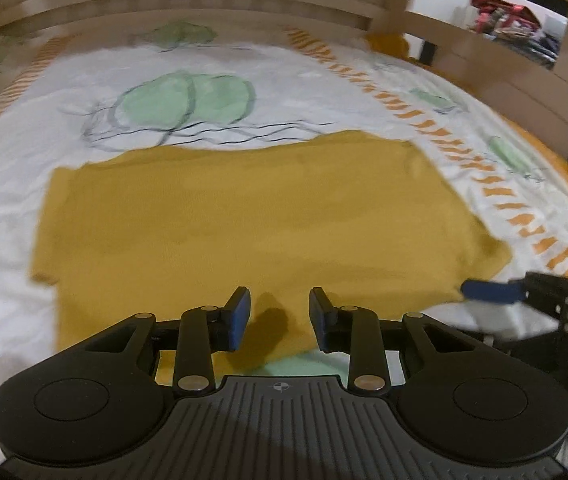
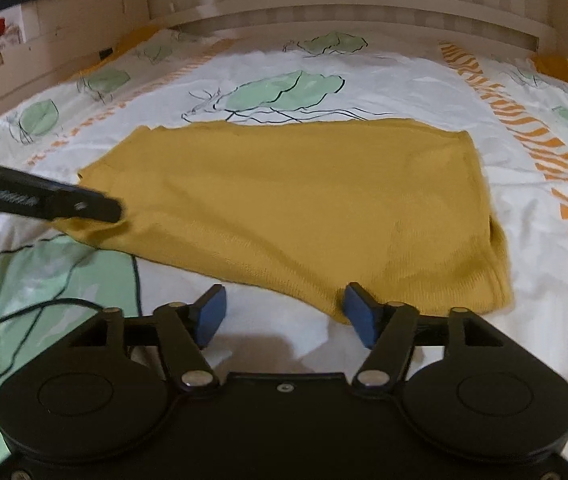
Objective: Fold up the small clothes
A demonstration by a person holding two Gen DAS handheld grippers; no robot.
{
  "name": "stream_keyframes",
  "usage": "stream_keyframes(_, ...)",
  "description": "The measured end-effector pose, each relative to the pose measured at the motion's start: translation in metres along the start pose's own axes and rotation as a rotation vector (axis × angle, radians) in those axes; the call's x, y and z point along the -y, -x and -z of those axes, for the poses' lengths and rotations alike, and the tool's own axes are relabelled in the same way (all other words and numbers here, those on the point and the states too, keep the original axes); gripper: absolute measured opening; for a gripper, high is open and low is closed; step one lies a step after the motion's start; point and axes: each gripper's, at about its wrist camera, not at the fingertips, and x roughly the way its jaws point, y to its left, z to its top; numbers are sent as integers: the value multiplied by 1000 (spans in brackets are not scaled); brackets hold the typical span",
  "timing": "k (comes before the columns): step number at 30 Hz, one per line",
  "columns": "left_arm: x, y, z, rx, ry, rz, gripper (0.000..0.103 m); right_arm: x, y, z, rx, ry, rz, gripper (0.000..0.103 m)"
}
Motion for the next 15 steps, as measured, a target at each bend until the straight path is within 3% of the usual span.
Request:
stream_keyframes(5,27,-31,-9,-34,-37,29,32,11,16,6,17,-66,-9,77)
stream_keyframes(8,35,-48,-2,-106,-47,41,32,25,26,6,33,-128,-15,78)
stream_keyframes(11,37,-46,9,-90,-62,29,32,42,34,4,56,-208,-19,78)
stream_keyframes(15,30,-46,12,-97,-2,50,32,70,36,1,75,-308,-8,79)
